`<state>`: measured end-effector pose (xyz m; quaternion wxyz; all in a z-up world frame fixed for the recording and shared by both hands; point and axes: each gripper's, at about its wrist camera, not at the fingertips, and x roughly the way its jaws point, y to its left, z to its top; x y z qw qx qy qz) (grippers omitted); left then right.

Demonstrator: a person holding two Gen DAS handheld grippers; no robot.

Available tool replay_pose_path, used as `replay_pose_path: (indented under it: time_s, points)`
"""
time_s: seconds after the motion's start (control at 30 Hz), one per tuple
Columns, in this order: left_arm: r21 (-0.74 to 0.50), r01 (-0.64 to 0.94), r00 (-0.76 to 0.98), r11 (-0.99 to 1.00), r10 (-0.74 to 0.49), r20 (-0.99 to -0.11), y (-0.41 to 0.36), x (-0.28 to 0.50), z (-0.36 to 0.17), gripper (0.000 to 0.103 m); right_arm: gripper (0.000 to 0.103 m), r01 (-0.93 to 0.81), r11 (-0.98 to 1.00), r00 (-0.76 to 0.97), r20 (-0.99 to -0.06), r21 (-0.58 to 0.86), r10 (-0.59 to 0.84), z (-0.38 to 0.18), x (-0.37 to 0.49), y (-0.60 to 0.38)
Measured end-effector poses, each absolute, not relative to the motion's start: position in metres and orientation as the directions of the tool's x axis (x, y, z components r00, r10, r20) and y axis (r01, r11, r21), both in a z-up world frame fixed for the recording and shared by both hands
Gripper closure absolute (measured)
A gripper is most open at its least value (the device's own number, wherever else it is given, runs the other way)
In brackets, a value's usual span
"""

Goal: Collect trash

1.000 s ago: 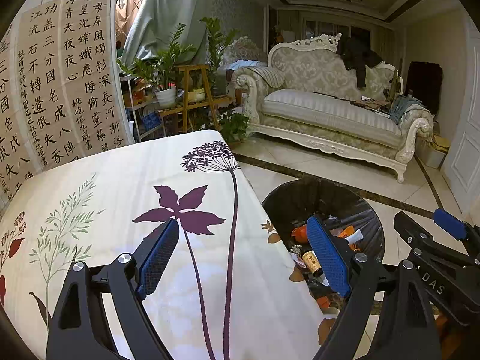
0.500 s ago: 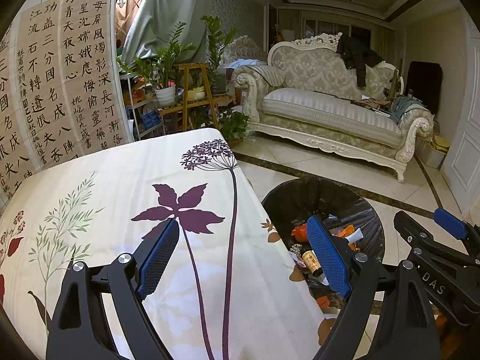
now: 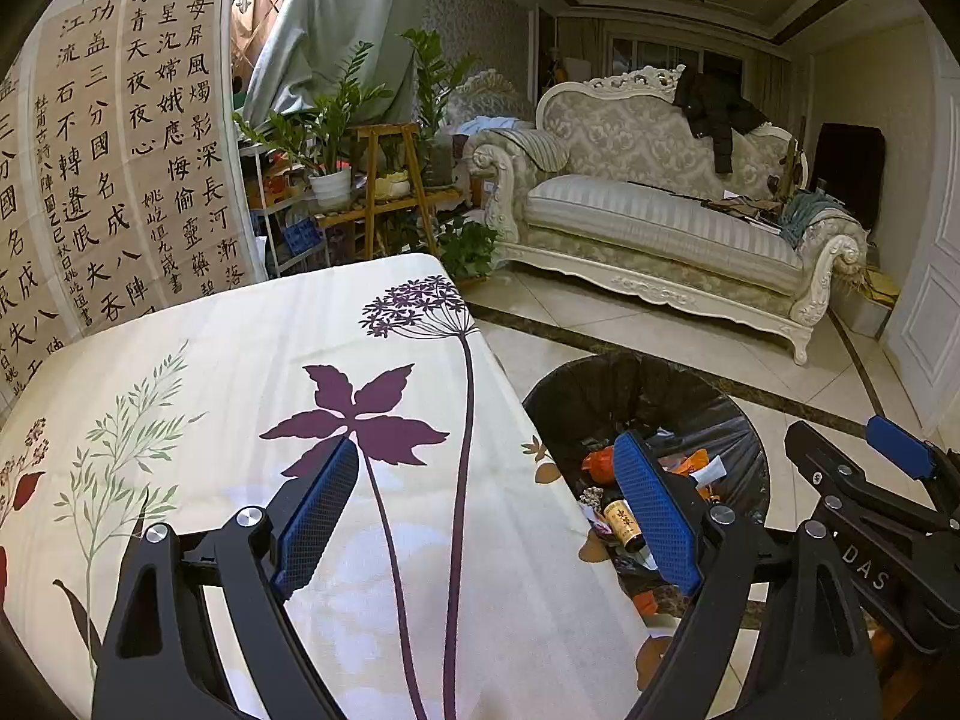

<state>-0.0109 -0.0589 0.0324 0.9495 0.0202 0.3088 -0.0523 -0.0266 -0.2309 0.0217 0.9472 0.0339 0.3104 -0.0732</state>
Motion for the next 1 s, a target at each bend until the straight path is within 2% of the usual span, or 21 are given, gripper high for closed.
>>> replay_pose_path:
  time_s: [1.0]
  points:
    - [0.005, 0.111, 0.801, 0.994, -0.087, -0.592, -0.0579, -0.0143, 0.033, 0.019, 0.027, 0.16, 0.987, 0.796, -0.593, 0.019, -0.118, 0.0217, -0.0264, -0.2308]
